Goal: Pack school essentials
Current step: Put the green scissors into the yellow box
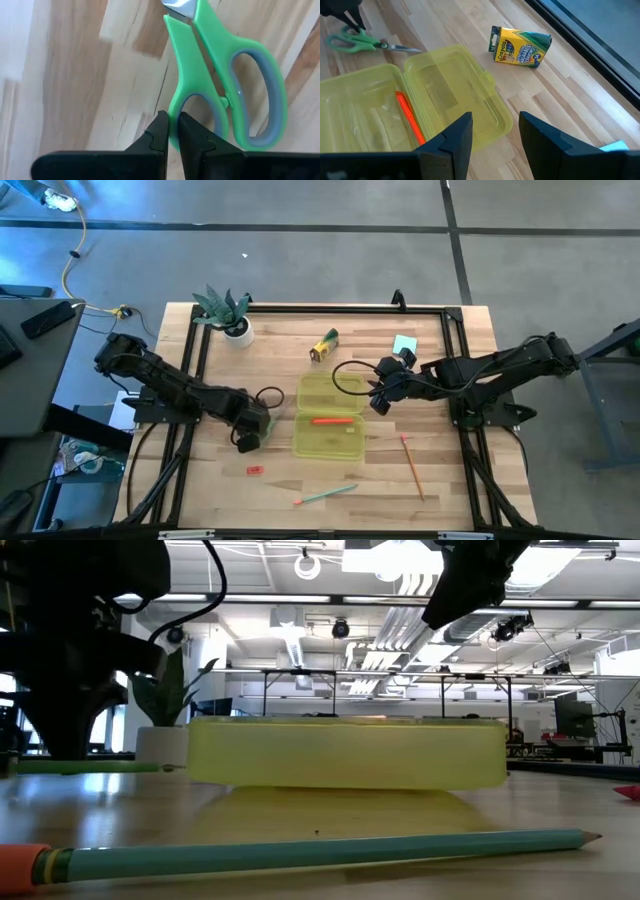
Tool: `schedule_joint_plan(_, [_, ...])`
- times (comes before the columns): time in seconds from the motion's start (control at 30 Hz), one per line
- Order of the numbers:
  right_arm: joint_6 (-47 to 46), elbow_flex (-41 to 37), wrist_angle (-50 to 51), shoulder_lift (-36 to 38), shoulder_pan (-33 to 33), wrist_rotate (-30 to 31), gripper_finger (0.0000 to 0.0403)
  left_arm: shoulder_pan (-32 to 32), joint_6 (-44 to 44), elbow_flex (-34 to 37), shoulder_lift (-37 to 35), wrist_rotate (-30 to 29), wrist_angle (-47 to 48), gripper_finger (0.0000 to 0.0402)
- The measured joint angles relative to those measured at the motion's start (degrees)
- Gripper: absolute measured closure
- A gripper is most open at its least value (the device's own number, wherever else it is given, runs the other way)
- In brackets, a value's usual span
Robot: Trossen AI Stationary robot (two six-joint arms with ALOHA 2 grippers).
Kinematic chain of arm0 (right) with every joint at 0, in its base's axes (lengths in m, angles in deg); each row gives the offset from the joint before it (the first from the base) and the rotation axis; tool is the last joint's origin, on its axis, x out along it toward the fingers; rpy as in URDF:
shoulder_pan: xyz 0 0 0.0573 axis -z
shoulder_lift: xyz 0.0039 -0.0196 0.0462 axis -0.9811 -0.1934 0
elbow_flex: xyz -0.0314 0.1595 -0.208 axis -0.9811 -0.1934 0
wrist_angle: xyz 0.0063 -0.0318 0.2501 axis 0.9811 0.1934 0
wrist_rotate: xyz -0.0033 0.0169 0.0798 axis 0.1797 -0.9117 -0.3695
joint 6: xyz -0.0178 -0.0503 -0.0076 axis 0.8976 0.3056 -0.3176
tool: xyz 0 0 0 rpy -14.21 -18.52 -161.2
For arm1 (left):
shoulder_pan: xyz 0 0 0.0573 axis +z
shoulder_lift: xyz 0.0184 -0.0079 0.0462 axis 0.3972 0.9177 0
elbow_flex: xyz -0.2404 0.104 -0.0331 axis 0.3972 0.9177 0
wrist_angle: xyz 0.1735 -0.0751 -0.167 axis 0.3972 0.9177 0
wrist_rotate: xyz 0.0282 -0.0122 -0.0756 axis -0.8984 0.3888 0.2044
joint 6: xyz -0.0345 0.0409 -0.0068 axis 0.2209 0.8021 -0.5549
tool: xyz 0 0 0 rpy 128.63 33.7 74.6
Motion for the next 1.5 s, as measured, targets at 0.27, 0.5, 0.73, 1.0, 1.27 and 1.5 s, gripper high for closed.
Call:
schedule_joint_plan(0.27, [0.00, 0.00, -0.01, 0.00, 0.00, 0.00, 0.0251, -0.07, -2.61, -0.04, -0.04, -1.46, 4.61, 0.0387])
schedule_joint_plan(0.5, [0.01, 0.00, 0.00, 0.00, 0.00, 0.00, 0.0251, -0.53, -2.13, -1.94, -0.07, -1.83, 5.12, 0.0387])
schedule_joint_plan(0.73, [0.00, 0.00, -0.01, 0.00, 0.00, 0.00, 0.0251, -2.06, -2.92, -6.21, -0.15, -5.36, 12.45, 0.0387])
schedule_joint_plan(1.0, [0.07, 0.00, -0.02, 0.01, 0.00, 0.00, 0.0251, -2.06, -0.90, -12.46, -0.17, -6.76, 16.42, 0.0387])
schedule_joint_plan(1.27, [0.20, 0.00, -0.02, 0.00, 0.00, 0.00, 0.0251, -2.06, 10.10, -19.61, -0.19, -12.30, 8.95, 0.0387])
schedule_joint_plan(1.5, [0.20, 0.00, -0.04, 0.01, 0.00, 0.00, 0.0251, -1.86, 20.86, -20.22, -0.07, -11.48, -5.71, 0.0387])
